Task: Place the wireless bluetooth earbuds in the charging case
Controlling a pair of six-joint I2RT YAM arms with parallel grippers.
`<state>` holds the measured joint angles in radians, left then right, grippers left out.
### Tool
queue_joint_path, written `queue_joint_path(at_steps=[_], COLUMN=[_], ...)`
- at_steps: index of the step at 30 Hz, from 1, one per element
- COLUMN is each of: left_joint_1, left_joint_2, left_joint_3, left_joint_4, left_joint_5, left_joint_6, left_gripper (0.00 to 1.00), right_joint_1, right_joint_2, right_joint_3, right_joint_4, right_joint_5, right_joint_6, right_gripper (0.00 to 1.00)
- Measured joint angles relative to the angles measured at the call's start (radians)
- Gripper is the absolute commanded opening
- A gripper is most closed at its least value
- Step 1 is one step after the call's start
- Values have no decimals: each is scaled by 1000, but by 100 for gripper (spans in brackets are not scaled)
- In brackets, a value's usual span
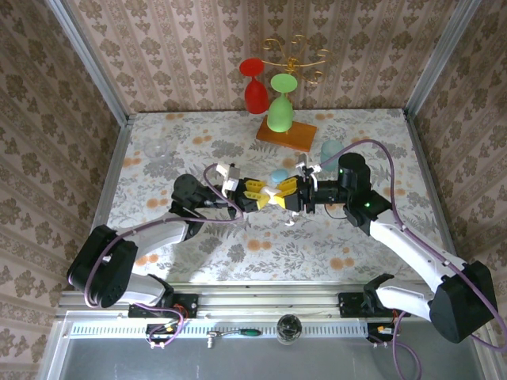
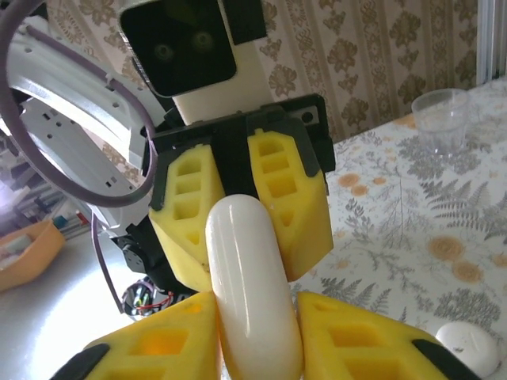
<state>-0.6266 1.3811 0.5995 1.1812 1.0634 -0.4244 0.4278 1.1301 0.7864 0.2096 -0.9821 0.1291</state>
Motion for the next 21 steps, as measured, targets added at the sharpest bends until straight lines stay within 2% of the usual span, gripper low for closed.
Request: queue_joint_path(at_steps=[4,9,11,14,21], left_joint_1=[5,5,6,6,6], left_joint_2=[0,0,0,0,-42], left_joint_3=[-2,-11,-20,-32,-30], left_joint_4=[2,0,-8,-57,-270], left_joint_5=[4,-4,-9,-15,-26], left_joint_6=[-9,-6,7,40,168], left_gripper=[18,45,50,50,43], right_joint_1=[0,3,3,4,17], right_joint_2=[0,0,0,0,25], right_joint_3=[4,26,49,88,217], right_joint_4=[-8,-71,-112,-177,-409], right_joint_5=[-1,10,26,46,87], right_joint_6=[-16,-49,-68,-101,-227], right_gripper=[14,13,13,13,10])
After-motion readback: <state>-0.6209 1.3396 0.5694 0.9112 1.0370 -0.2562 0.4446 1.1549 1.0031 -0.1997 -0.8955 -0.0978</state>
